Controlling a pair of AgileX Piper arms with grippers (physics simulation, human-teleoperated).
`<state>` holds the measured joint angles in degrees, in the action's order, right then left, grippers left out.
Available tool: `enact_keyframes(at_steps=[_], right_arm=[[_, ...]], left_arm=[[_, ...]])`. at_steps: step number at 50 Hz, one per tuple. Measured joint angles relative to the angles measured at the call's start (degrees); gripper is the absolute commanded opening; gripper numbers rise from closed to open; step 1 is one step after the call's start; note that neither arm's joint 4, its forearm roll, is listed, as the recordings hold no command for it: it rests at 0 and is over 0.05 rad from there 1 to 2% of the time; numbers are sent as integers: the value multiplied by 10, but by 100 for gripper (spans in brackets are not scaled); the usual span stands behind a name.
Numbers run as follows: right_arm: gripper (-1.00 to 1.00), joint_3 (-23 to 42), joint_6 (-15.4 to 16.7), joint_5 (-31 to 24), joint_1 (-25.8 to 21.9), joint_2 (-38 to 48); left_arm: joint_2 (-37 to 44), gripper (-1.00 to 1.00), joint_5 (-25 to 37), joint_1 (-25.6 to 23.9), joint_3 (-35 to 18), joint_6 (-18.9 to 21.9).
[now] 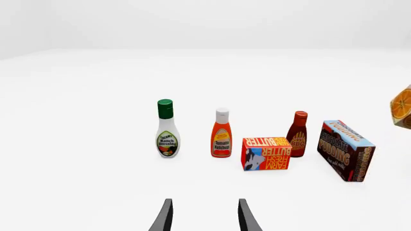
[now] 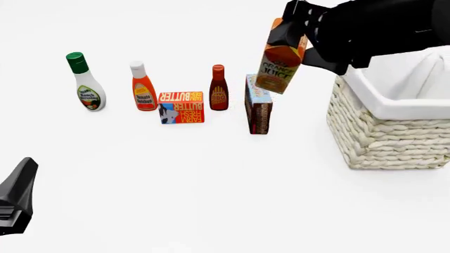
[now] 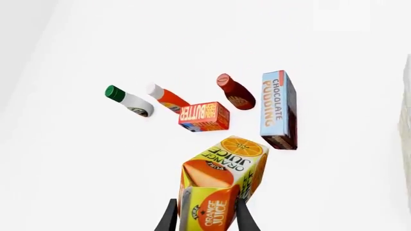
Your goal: Pick the orange juice and place it in the basket.
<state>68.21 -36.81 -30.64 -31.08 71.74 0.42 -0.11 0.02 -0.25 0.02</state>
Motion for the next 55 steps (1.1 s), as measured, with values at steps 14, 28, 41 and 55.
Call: enact_keyframes(at_steps=[14, 28, 41, 55], right_arm=[[-100, 77, 8, -79, 34, -14], [-100, 158, 3, -167, 70, -27], [-100, 267, 16, -253, 111, -13], [-100, 340, 29, -317, 158, 8]], left_arm=[[0, 100, 0, 0, 0, 0], [0, 100, 0, 0, 0, 0], [0, 100, 0, 0, 0, 0], [0, 100, 0, 0, 0, 0]])
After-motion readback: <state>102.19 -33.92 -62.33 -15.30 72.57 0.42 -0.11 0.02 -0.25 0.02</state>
